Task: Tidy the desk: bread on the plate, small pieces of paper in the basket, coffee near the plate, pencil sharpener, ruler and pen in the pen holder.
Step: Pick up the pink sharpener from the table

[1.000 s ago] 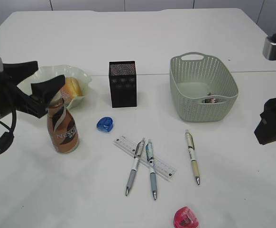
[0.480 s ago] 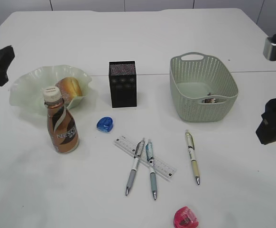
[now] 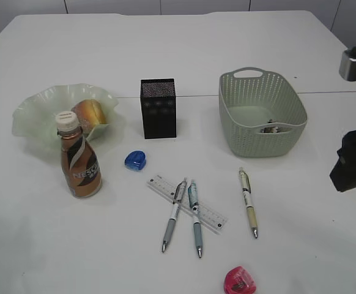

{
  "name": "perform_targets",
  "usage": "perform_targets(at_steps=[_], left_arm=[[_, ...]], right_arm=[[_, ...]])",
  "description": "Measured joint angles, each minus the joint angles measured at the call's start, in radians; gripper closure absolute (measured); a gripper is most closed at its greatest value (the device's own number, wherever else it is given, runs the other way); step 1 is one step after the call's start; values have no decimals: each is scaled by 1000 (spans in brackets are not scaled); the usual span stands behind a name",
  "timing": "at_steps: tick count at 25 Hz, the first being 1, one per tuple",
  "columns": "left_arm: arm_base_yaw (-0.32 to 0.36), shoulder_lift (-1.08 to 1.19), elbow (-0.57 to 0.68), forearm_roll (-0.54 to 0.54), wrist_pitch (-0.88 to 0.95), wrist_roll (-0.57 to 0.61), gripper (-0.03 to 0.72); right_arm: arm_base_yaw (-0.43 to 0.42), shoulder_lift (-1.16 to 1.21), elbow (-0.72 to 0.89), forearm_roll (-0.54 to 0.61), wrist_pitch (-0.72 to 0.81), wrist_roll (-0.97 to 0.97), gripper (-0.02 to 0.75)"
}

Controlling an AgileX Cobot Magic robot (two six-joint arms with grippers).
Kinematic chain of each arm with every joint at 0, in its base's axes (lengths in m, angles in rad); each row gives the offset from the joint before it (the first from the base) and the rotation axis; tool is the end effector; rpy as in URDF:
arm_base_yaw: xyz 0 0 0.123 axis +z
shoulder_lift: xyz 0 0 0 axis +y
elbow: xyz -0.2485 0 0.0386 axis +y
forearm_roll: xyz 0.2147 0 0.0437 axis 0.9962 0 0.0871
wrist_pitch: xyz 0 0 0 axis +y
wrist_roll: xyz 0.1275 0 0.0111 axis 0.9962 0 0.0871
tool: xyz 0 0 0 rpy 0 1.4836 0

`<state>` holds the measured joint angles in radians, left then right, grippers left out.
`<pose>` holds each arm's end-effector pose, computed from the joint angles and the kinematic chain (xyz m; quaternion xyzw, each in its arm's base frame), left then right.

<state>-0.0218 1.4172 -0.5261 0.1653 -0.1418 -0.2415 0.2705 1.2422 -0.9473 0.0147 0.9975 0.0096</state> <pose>0.2697 -0.0088 0.1561 -0.0201 0.8987 -0.0323 0.4369 0.2118 0.0604 0.2305 -0.1251 0.9753 0.0321 0.1790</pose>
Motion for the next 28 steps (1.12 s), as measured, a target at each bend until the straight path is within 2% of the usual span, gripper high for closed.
perform_targets(at_steps=[3, 8, 11, 14, 18, 24, 28], left_arm=[[0, -40, -22, 0, 270, -6, 237], [0, -69, -145, -51, 678, 20, 246], [0, -69, -224, -165, 906, 165, 248], [0, -69, -286, -296, 1085, 312, 249], [0, -77, -323, -380, 1146, 365, 252], [0, -97, -325, -384, 1107, 372, 263], [0, -97, -325, -386, 1094, 374, 265]], right_arm=[[0, 0, 0, 10, 23, 0, 225], [0, 0, 0, 46, 34, 0, 226], [19, 0, 0, 63, 34, -17, 226], [77, 2, 0, 63, 30, -23, 226], [176, 59, 0, 63, 18, -10, 225], [306, 207, -5, 63, -6, 41, 225], [334, 316, -31, 63, -50, 57, 226]])
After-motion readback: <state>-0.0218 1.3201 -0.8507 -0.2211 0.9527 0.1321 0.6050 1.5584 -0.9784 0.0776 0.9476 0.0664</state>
